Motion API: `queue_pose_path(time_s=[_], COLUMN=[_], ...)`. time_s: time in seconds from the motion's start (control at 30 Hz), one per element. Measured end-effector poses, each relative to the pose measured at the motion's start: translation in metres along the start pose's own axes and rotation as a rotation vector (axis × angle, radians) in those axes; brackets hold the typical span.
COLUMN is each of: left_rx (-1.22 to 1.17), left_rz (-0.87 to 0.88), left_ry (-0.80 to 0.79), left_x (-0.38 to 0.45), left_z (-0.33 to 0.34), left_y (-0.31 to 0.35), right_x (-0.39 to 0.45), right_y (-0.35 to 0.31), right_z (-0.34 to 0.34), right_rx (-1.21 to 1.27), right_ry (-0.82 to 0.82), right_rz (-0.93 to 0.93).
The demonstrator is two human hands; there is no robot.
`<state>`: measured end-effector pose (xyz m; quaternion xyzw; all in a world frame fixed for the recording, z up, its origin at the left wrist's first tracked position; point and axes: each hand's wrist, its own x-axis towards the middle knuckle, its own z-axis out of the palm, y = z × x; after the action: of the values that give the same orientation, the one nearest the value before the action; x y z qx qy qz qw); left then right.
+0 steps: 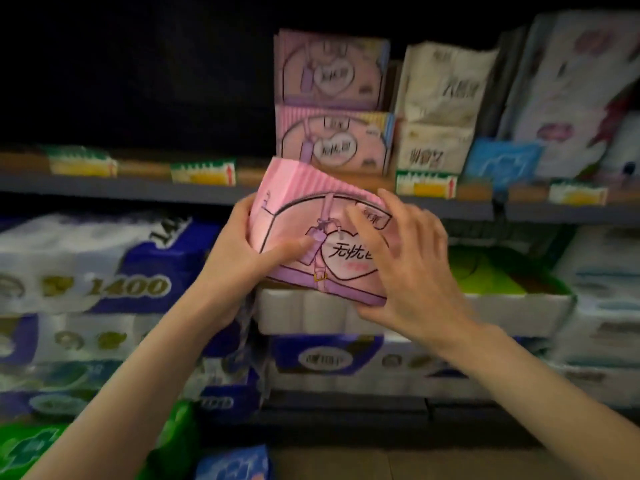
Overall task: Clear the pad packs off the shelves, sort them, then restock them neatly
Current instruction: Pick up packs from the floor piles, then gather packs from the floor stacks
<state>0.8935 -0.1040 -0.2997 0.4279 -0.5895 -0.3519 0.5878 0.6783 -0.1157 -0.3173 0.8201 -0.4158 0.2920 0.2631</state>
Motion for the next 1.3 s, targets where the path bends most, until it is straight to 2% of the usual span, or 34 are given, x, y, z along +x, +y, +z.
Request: queue_pose_path(time_s=[0.13, 0.23, 0.3, 0.37, 0.47, 0.5, 0.57, 0.63, 0.73, 0.8, 0.87, 0.9, 1.0, 1.1, 1.17, 1.23, 1.3], left_rx=[0.272, 0.602, 0.814, 1.023, 1.299, 1.344, 1.345, 1.263, 1.149, 1.032, 0.898, 0.867, 0.859, 0.975, 1.058, 1.211, 1.249], left_rz=[0.281, 0.495, 0.595, 0.624, 0.428, 0.352, 0.266, 0.27, 0.453, 0.597, 0.664, 0.658, 0.476, 0.122, -0.12, -0.292, -0.462], left_ry=[0.01, 0.242, 0.344, 0.252, 0.03, -0.02, -0.07, -0.058, 0.05, 0.115, 0.102, 0.054, -0.217, -0.544, -0.707, -0.757, -0.774], left_x=[0.037, 0.078, 0.101, 0.124, 0.162, 0.172, 0.184, 0.183, 0.146, 0.095, 0.034, 0.002, -0.081, -0.124, -0.133, -0.136, -0.136], left_z=[-0.011, -0.018, -0.016, -0.011, -0.012, -0.012, -0.011, -0.012, -0.016, -0.018, -0.019, -0.02, -0.027, -0.042, -0.05, -0.061, -0.07], left_y=[0.058, 0.074, 0.074, 0.067, 0.045, 0.039, 0.033, 0.029, 0.019, 0.004, -0.029, -0.05, -0.131, -0.21, -0.243, -0.267, -0.282], right_x=[0.07, 0.142, 0.185, 0.212, 0.229, 0.231, 0.235, 0.232, 0.205, 0.161, 0.1, 0.066, -0.03, -0.106, -0.148, -0.175, -0.195], right_y=[0.03, 0.062, 0.083, 0.097, 0.107, 0.109, 0.11, 0.106, 0.08, 0.054, 0.035, 0.024, -0.008, -0.041, -0.063, -0.088, -0.111], right_z=[-0.024, -0.029, -0.024, -0.018, 0.002, 0.008, 0.012, 0.013, 0.019, 0.03, 0.055, 0.07, 0.119, 0.167, 0.193, 0.21, 0.228], right_rx=[-0.162, -0.362, -0.456, -0.482, -0.431, -0.39, -0.303, -0.255, -0.207, -0.138, -0.017, 0.031, 0.141, 0.151, 0.197, 0.179, 0.18], right_ry=[0.374, 0.522, 0.465, 0.27, -0.061, -0.109, -0.105, -0.058, 0.037, 0.17, 0.279, 0.277, 0.108, -0.223, -0.471, -0.724, -0.951], right_rz=[-0.145, -0.191, -0.121, -0.055, -0.058, -0.062, -0.052, -0.042, -0.012, -0.022, -0.058, -0.073, -0.036, 0.037, 0.071, 0.06, 0.004])
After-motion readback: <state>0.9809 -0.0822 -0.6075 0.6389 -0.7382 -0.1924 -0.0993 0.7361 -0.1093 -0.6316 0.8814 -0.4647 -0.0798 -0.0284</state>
